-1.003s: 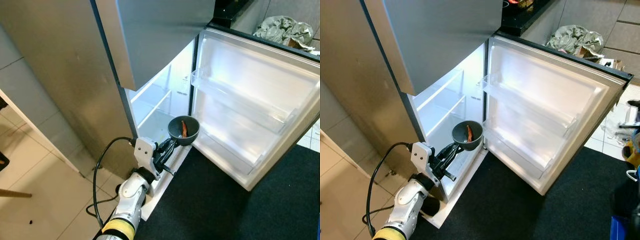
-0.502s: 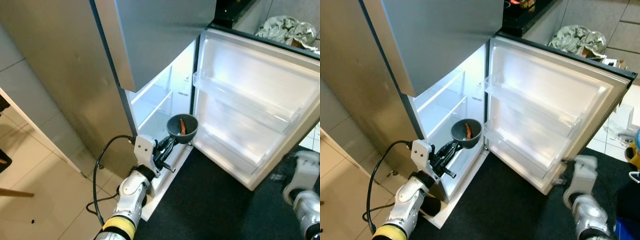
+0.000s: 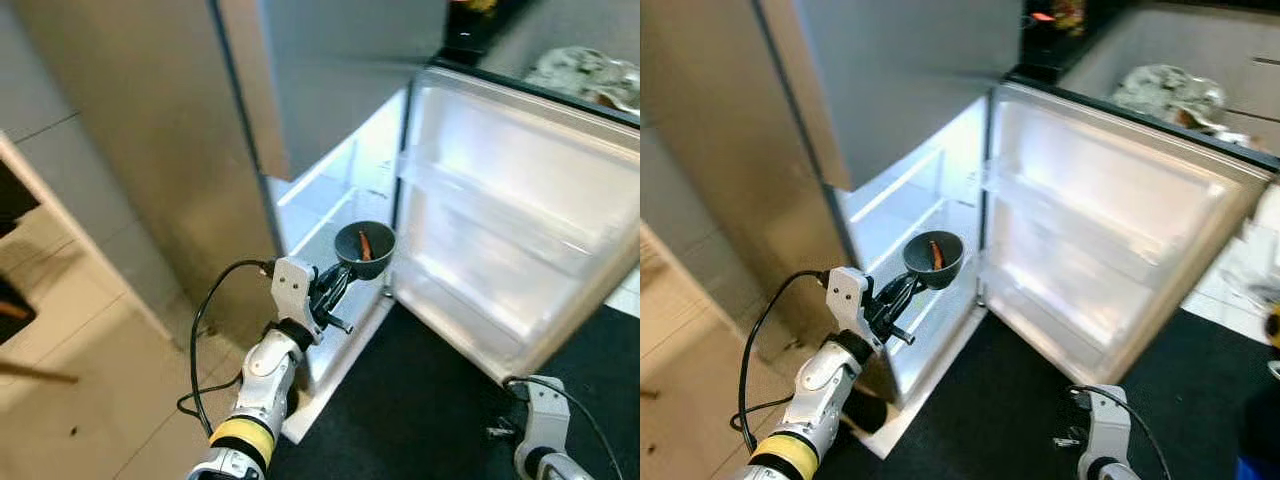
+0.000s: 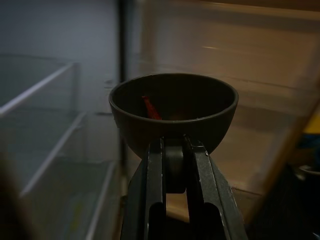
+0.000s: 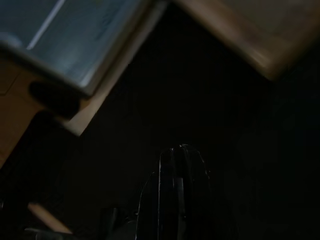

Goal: Restocking fridge

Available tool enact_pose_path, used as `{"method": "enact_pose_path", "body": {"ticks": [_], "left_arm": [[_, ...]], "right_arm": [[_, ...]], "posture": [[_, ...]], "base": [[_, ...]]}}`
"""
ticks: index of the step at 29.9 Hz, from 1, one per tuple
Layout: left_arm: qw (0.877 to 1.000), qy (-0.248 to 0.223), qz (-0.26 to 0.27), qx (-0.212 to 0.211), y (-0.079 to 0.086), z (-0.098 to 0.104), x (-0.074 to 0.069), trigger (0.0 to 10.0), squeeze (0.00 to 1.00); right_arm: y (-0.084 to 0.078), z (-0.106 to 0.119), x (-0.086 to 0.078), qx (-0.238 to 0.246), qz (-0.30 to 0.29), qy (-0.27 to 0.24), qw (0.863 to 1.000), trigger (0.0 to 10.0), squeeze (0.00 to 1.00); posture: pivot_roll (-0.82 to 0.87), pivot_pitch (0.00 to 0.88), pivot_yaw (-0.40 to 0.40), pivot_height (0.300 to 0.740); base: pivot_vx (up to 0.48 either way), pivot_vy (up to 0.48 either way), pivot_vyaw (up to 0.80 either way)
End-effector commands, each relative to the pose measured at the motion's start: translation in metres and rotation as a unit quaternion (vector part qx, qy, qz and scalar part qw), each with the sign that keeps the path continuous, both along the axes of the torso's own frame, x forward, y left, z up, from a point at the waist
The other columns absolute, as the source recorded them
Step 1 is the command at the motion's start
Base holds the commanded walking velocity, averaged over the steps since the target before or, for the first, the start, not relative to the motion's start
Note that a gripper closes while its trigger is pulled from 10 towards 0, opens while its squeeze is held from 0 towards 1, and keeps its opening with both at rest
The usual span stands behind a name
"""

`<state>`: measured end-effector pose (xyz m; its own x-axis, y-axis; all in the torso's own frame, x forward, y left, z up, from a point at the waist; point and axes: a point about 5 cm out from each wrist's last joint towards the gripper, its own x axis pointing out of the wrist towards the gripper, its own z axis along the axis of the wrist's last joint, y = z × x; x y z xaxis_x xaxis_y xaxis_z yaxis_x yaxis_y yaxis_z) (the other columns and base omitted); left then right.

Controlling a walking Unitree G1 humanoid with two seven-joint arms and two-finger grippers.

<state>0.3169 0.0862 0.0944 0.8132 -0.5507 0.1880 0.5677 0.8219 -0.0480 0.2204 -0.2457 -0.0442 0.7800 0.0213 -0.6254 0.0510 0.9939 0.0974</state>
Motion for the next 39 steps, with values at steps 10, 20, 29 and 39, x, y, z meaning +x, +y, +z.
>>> {"method": "enact_pose_path", "body": {"ticks": [10, 20, 29, 39], "left_arm": [[1.0, 0.009, -0.013, 0.004, -0.004, -0.002, 0.001, 10.0, 0.0], [1.0, 0.011, -0.02, 0.002, -0.01, -0.004, 0.0, 10.0, 0.0], [1.0, 0.01, -0.026, 0.002, -0.011, -0.004, 0.0, 10.0, 0.0], [0.999, 0.011, -0.029, 0.002, -0.012, -0.004, 0.0, 10.0, 0.0]], "right_arm": [[0.014, -0.015, -0.016, 0.008, 0.015, 0.045, 0.999, 10.0, 0.0], [0.016, -0.014, -0.013, 0.005, 0.026, 0.044, 0.999, 10.0, 0.0], [0.014, 0.001, 0.008, 0.0, 0.038, -0.001, 0.999, 10.0, 0.0], [0.022, 0.006, 0.016, -0.02, 0.096, -0.01, 0.995, 10.0, 0.0]], "posture": [[-0.09, 0.049, 0.055, 0.74], [-0.09, 0.038, 0.043, 0.74], [-0.1, 0.033, 0.05, 0.74], [-0.1, 0.037, 0.052, 0.74]], "base": [[0.0, -0.061, 0.05], [0.0, -0.331, 0.0], [0.0, -0.331, 0.0], [0.0, -0.341, 0.14]]}}
